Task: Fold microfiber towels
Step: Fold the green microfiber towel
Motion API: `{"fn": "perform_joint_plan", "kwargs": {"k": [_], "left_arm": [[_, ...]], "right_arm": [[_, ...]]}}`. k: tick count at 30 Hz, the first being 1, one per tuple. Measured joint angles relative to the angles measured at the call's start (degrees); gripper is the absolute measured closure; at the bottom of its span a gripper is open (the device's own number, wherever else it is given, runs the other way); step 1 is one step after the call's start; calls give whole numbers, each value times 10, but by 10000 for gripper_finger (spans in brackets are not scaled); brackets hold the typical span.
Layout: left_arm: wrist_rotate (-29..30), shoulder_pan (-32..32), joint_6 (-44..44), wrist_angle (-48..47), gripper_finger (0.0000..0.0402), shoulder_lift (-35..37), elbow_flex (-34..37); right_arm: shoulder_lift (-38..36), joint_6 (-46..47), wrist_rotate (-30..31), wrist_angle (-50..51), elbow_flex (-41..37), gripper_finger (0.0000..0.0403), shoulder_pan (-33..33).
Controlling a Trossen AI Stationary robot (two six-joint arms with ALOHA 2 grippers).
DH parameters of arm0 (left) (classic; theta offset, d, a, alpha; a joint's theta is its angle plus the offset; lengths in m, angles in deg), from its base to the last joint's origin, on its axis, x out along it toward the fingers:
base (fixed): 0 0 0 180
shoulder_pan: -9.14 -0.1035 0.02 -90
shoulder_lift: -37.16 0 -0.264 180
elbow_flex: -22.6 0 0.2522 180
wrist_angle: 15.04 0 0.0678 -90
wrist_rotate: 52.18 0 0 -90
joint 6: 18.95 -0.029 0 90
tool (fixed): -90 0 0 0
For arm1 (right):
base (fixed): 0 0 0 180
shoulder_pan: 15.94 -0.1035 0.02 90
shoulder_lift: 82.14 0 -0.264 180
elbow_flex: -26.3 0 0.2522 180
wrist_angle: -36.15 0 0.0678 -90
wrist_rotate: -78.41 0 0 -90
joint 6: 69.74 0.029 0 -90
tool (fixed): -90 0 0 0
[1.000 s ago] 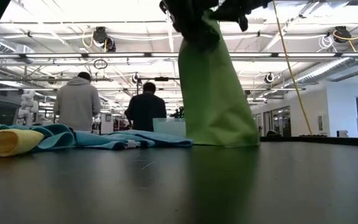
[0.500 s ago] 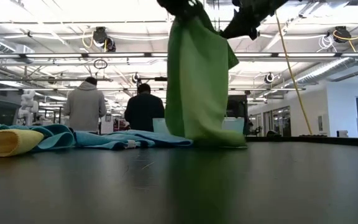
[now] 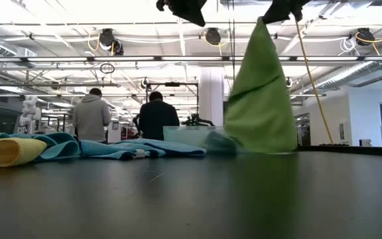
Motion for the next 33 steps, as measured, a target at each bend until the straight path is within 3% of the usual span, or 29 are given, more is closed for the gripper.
{"fn": "perform_joint_plan", "kwargs": {"k": [9, 22, 26, 33], "left_arm": [[-15, -14, 22, 44, 382, -13, 0], [-91, 7, -106, 218, 393, -121, 0], [-98, -1, -70, 230, 373, -123, 0], [-174, -26, -21, 234, 330, -131, 0]], "right_arm": [[-1, 4, 0, -12, 0, 403, -1], [30, -3, -17, -51, 1, 403, -1], [30, -3, -17, -51, 1, 403, -1], [36, -3, -16, -86, 1, 403, -1]]}}
